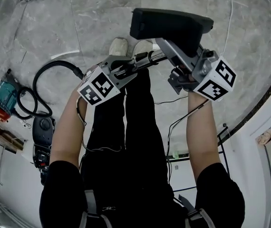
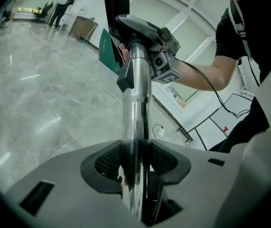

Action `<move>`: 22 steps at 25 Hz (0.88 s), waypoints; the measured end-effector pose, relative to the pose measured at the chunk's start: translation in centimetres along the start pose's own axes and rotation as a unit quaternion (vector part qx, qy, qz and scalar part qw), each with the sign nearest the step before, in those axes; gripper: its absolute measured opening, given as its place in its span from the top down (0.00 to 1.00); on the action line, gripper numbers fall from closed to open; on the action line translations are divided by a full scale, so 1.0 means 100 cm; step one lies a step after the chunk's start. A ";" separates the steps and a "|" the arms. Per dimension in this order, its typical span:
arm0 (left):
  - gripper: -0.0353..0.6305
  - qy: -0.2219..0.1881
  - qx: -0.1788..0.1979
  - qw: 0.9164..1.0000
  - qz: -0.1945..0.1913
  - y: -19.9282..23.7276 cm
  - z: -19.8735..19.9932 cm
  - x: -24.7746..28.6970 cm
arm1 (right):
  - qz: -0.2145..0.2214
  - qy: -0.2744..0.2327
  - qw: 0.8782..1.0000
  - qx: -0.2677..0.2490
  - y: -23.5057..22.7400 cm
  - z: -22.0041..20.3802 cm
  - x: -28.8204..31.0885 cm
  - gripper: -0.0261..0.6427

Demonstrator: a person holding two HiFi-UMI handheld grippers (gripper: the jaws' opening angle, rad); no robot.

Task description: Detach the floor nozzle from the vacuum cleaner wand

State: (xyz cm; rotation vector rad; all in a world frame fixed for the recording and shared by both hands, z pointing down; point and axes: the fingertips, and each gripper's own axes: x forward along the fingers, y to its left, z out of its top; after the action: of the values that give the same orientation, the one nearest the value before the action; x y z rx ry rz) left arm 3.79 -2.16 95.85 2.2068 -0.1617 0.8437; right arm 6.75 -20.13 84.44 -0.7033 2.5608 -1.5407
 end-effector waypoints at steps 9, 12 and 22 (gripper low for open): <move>0.69 0.119 0.024 0.993 -0.005 -0.014 -0.070 0.006 | -0.066 -0.145 0.987 0.035 -0.042 0.088 -0.048 0.80; 0.69 0.204 0.045 0.978 0.002 -0.045 -0.147 0.001 | -0.105 -0.192 0.975 -0.044 -0.055 0.174 -0.088 0.80; 0.69 0.144 -0.001 0.984 0.102 0.047 -0.102 0.030 | -0.186 -0.036 0.973 -0.130 -0.053 0.088 -0.057 0.80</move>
State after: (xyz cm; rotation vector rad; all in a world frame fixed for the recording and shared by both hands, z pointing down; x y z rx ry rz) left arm -0.89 2.05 105.64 2.0614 -0.2502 1.2648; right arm 16.28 -27.06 83.66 -1.3067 2.7174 -1.2356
